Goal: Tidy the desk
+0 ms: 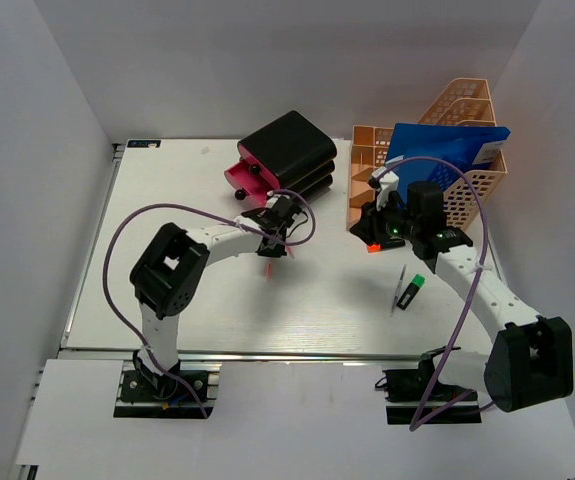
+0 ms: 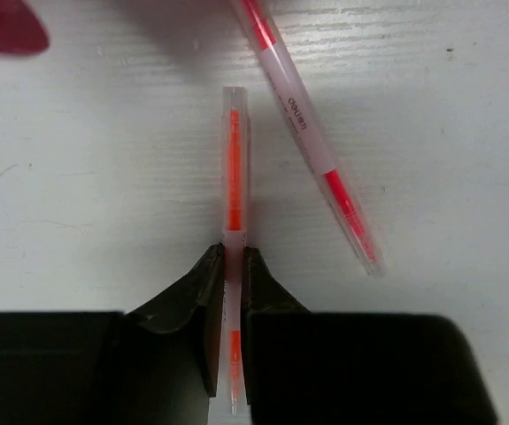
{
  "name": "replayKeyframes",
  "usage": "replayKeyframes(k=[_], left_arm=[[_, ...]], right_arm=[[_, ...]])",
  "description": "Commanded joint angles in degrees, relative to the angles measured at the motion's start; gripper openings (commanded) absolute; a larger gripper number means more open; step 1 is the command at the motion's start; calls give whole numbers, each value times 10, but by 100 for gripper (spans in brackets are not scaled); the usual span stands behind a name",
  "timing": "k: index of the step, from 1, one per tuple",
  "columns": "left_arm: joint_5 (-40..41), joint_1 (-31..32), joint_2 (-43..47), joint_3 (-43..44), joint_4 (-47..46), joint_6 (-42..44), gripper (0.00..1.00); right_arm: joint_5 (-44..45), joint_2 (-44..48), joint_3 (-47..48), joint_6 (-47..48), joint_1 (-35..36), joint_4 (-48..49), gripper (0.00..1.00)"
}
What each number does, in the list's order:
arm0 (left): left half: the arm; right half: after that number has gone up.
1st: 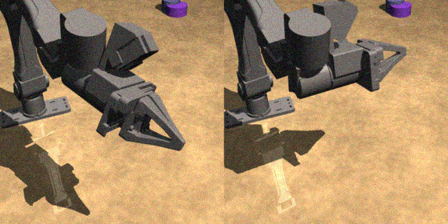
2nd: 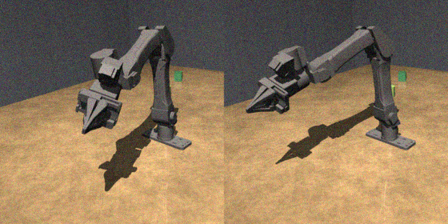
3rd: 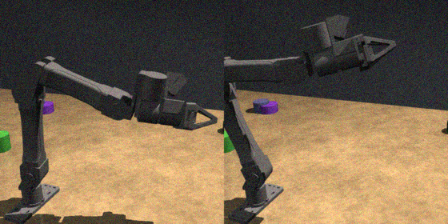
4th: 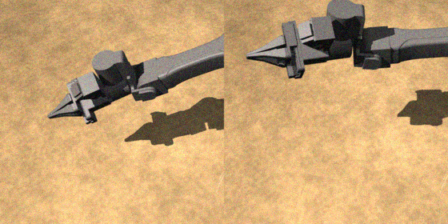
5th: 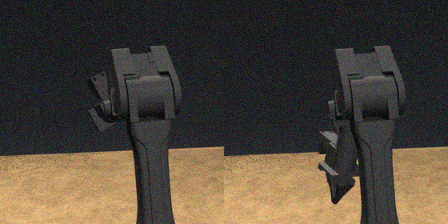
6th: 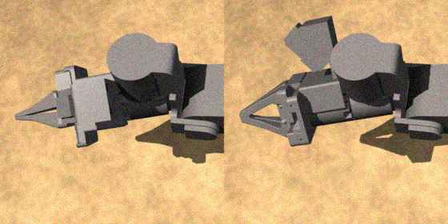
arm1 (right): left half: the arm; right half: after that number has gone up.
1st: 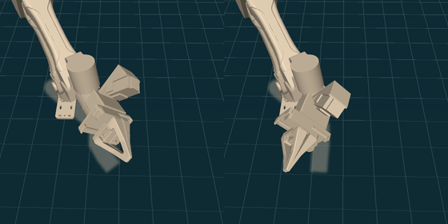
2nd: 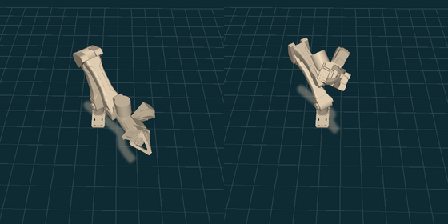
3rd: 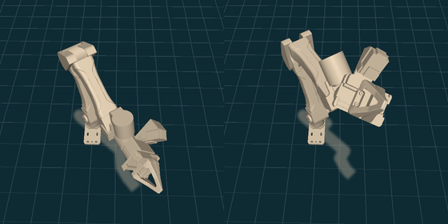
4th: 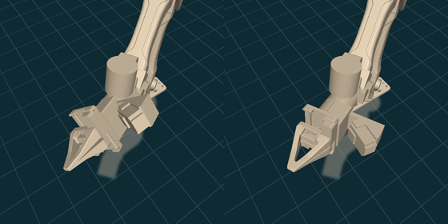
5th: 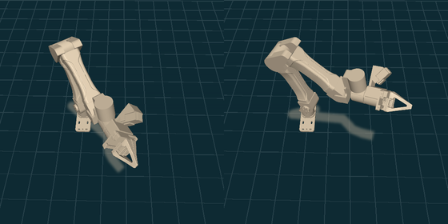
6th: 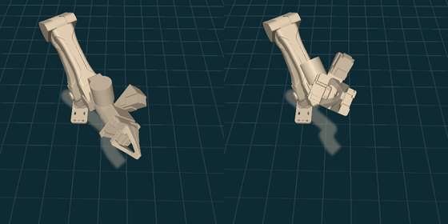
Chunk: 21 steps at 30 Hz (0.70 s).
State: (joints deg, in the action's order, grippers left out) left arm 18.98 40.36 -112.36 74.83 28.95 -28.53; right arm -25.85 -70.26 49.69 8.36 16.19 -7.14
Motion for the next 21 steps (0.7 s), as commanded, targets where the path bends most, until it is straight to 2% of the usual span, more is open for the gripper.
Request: replayKeyframes(k=[1, 3, 6, 9, 13, 18, 21], left_arm=[[-67, -3, 17, -69, 6, -16, 16], [-80, -3, 45, -105, -11, -22, 13], [-94, -3, 103, -183, -22, -33, 0], [-89, -3, 159, -205, -12, -38, 0], [-84, 4, 270, -196, 20, -37, 0], [-91, -4, 355, -145, 58, -45, 0], [-54, -4, 397, -127, 42, -68, 0]], right_arm=[[-17, 19, -6, 8, -7, 21, 40], [-21, 20, -7, 8, -9, 22, 40], [-29, 22, -7, 9, -12, 20, 40], [-31, 23, -8, 9, -12, 21, 40], [-37, 23, -7, 9, -14, 20, 40], [-39, 22, -8, 10, -19, 20, 40], [-39, 23, -8, 9, -19, 20, 40]])
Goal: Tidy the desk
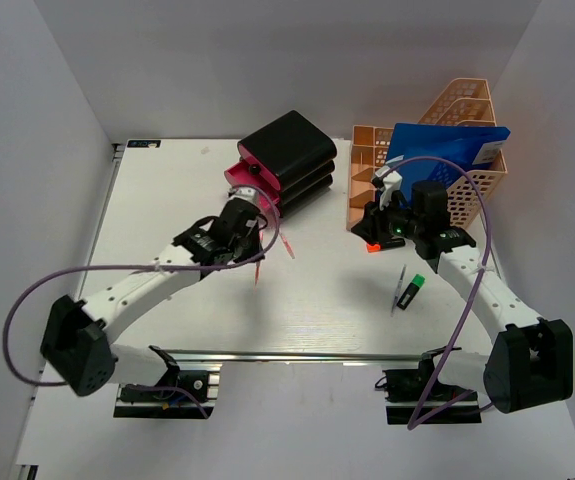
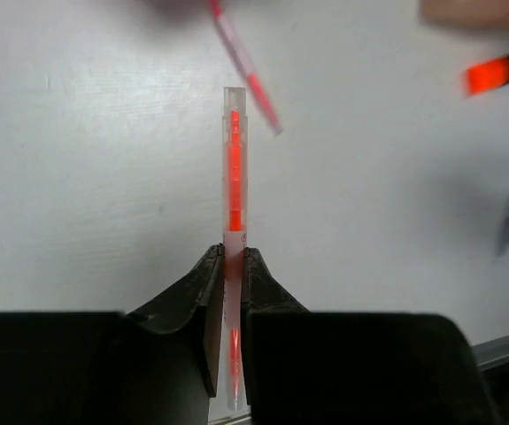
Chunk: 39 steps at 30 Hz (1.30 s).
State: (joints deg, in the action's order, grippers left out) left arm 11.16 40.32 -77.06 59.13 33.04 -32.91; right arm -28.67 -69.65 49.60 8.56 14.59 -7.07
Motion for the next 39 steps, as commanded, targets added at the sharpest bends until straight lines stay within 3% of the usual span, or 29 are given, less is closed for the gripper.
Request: replayKeyframes(k=[1, 6, 12, 18, 25, 39], left_arm=[[34, -10, 47, 35, -4, -30, 0], [66, -46, 17, 72, -45, -100, 0], [42, -123, -49, 107, -142, -237, 0], [33, -154, -139, 163, -203, -342, 0], [58, -172, -242, 288, -145, -364, 0], [68, -188, -222, 209, -192, -374, 0]], right_arm=[[-11, 17, -7, 7, -3, 19, 41], [-14, 21, -6, 6, -7, 17, 40], [-19, 26, -7, 5, -12, 17, 40], [-24, 32, -8, 4, -17, 19, 40], [-31, 36, -9, 7, -24, 19, 40], [-36, 30, -11, 9, -29, 19, 41]])
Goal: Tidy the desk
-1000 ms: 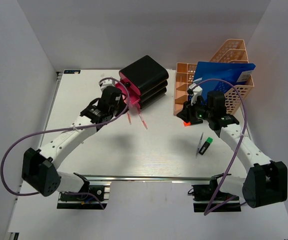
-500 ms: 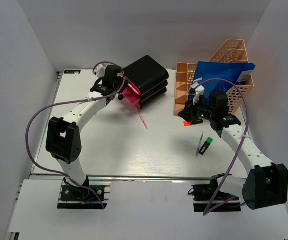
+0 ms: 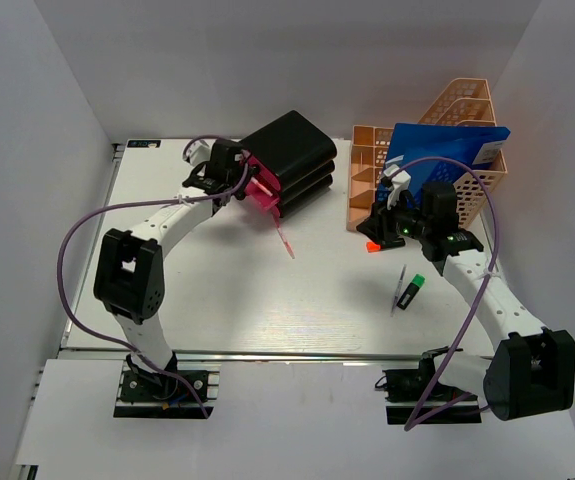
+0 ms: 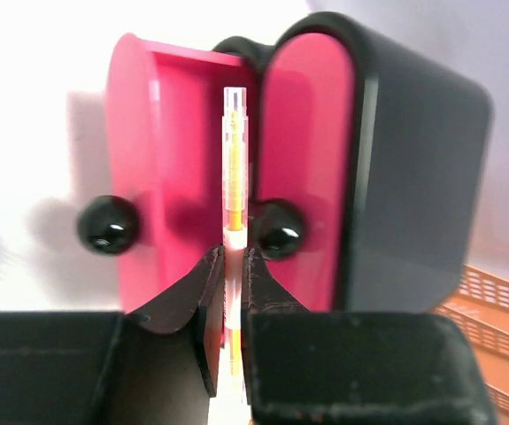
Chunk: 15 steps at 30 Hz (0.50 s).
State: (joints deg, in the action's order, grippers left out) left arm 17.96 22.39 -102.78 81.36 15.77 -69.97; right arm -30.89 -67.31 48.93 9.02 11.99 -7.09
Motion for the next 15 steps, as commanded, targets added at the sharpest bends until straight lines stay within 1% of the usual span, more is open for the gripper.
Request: replayKeyframes(k=[1, 8, 12, 15], left_arm=[[-3, -9, 33, -13, -18, -3, 0], [-6, -14, 7, -2, -21, -17, 0], [-2, -14, -28, 31, -6, -19, 0], [-6, -19, -42, 36, -11, -21, 0]], right_arm=[[-13, 6, -5, 5, -3, 20, 41], [-11, 4, -5, 6, -4, 20, 41], [-11, 2, -6, 7, -7, 19, 41], [-12, 2, -5, 7, -9, 19, 41]])
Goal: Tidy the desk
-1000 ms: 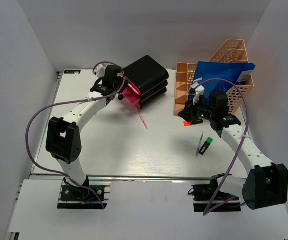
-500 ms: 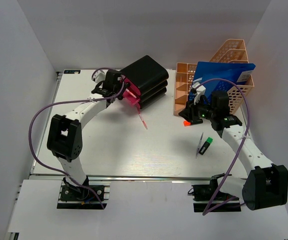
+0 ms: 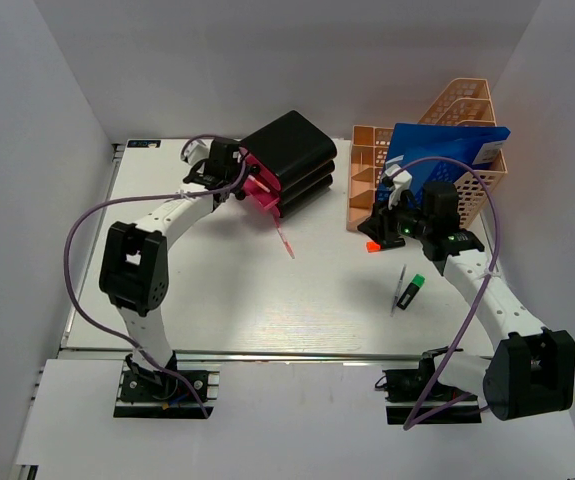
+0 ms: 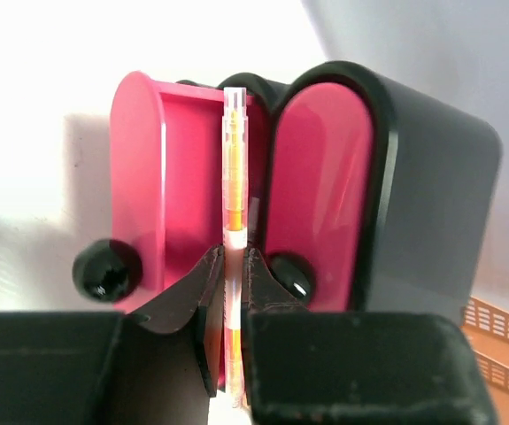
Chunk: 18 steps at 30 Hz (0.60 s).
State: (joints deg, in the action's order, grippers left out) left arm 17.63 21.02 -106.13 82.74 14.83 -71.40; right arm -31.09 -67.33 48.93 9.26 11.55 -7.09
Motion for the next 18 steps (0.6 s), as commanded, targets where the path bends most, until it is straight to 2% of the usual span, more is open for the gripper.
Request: replayKeyframes(k=[1, 3, 4, 8, 13, 18], left_arm=[[-5, -5, -11, 28, -4, -6, 8], [-6, -5, -17, 36, 0, -6, 21], [-4, -5, -21, 40, 3, -7, 41], [-11, -5, -23, 42, 0, -4, 63], [-27, -5, 0, 50, -5, 13, 65], [-65, -5, 57, 30, -37, 50, 65]], right_arm=[[-10, 1, -4, 4, -5, 20, 41], [-11, 1, -5, 4, -6, 18, 41], [-10, 0, -5, 3, -7, 18, 41], [-12, -1, -5, 2, -11, 19, 41], [-21, -7, -5, 8, -16, 13, 41], [-82, -3, -11, 36, -19, 7, 42]])
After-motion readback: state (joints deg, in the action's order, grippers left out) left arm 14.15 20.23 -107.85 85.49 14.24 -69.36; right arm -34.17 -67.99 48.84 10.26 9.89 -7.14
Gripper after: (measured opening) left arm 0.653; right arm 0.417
